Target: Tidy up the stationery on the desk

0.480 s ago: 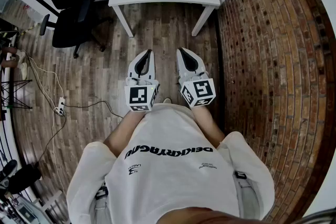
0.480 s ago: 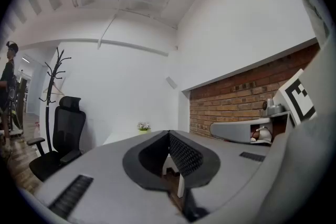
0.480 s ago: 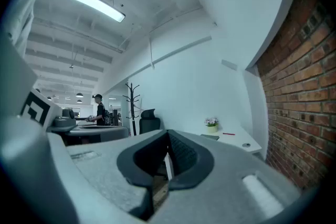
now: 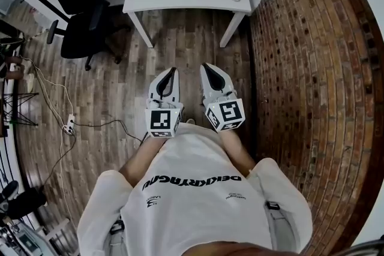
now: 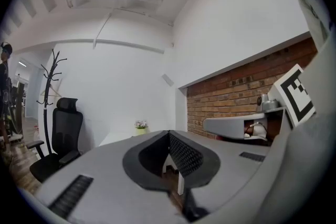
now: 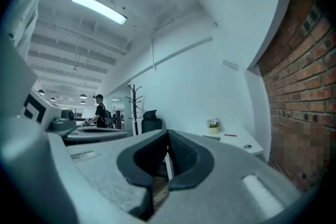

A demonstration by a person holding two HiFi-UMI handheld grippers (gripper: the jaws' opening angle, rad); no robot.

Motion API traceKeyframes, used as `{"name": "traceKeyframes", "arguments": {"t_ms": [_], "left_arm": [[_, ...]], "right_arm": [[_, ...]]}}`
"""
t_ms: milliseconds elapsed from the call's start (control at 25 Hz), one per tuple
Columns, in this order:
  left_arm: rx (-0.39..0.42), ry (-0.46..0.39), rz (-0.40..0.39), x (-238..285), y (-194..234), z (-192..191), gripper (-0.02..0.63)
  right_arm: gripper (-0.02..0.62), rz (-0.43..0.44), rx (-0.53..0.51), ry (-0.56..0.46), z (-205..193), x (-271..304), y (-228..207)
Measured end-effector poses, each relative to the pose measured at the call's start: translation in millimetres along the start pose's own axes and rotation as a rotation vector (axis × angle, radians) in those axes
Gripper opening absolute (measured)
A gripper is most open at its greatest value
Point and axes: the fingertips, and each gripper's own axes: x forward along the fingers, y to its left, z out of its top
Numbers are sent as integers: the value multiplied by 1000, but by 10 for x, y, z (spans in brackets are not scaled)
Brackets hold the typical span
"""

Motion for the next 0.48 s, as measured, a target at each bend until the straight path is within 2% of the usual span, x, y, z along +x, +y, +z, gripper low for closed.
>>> {"name": "traceKeyframes", "arguments": {"t_ms": [120, 280, 480], "left_arm": [[9, 18, 0, 10, -23, -83, -2], [-32, 36, 12, 102, 33, -185, -2], [-39, 40, -10, 403, 101, -298, -2]], "right_arm": [[2, 6, 25, -6, -38, 17, -29], [2, 7, 36, 3, -105, 89, -83], [0, 16, 29, 25, -197, 341, -251]]}}
